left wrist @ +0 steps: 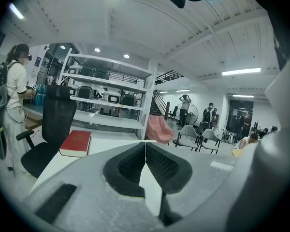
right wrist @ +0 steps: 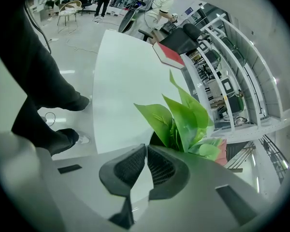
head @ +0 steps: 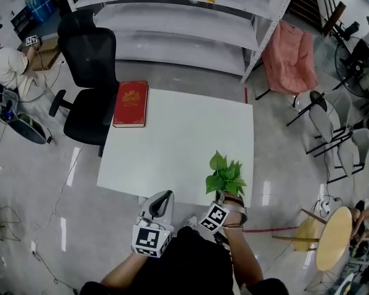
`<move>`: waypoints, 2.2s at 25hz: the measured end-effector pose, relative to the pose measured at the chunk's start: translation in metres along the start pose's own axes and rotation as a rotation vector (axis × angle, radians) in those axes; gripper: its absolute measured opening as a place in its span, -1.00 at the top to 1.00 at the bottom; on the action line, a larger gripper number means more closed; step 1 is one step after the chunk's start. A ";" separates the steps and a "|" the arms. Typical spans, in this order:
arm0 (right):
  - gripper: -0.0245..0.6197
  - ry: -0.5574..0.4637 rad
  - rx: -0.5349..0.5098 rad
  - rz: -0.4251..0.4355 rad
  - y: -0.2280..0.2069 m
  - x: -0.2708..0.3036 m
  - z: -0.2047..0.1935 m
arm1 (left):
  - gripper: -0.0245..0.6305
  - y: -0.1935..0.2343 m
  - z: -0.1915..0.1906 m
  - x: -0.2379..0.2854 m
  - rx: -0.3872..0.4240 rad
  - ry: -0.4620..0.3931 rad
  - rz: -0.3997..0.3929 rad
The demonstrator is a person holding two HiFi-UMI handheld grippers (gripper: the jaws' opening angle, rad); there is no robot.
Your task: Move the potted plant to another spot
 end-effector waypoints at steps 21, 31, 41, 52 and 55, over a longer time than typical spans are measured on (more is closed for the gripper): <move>0.85 -0.063 -0.051 0.006 -0.007 0.000 0.111 | 0.87 0.106 0.009 -0.004 -0.020 -0.023 0.073; 0.85 -0.133 -0.133 0.030 -0.002 0.005 0.184 | 0.87 0.160 0.002 -0.017 -0.058 -0.015 0.155; 0.85 -0.217 -0.223 0.049 0.012 0.010 0.267 | 0.87 0.221 -0.001 -0.043 -0.062 -0.021 0.240; 0.85 -0.288 -0.321 0.085 0.040 0.012 0.346 | 0.87 0.274 -0.010 -0.072 -0.083 -0.017 0.314; 0.85 -0.303 -0.334 0.089 0.045 0.015 0.363 | 0.87 0.286 -0.014 -0.077 -0.083 -0.015 0.327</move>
Point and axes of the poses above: the fingertips, and each gripper's own axes: x forward along the fingers, y to its left, z out of its top, the point moved 7 cm from there along -x, backward along the fingers, and after that the axes turned 7 degrees about x, right-handed, at the moved point
